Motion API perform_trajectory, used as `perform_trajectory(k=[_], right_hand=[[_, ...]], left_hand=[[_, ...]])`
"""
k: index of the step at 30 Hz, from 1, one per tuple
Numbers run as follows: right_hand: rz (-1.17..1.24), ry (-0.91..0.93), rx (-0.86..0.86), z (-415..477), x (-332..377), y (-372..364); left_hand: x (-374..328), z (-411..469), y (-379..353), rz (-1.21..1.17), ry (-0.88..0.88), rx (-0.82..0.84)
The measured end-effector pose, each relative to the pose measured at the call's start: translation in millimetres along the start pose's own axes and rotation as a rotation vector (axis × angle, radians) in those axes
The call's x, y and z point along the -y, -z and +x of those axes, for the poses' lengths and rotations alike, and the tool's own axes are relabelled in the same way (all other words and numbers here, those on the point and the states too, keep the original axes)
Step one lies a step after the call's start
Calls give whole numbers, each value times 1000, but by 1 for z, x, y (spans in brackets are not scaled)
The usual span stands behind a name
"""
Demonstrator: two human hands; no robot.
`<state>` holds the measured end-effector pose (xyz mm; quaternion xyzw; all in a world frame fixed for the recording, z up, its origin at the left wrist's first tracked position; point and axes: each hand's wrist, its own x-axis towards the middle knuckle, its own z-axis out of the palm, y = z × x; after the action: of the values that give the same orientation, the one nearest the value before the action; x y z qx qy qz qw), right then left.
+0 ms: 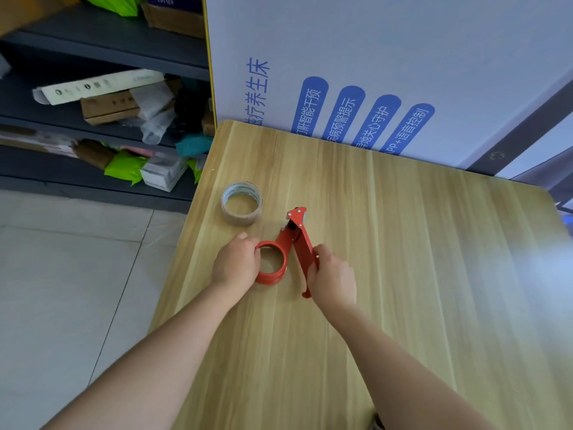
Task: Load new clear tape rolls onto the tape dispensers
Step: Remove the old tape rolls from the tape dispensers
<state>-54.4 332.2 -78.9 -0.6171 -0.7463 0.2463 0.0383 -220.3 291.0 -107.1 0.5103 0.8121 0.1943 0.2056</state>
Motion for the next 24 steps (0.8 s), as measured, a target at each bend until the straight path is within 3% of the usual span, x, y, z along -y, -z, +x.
perform_trajectory(k=[15, 24], right_hand=[[16, 142, 125, -170, -59, -17], [-30, 311, 287, -274, -73, -21]], left_hand=[[3, -209, -14, -88, 110, -82], [9, -324, -37, -56, 230, 7]])
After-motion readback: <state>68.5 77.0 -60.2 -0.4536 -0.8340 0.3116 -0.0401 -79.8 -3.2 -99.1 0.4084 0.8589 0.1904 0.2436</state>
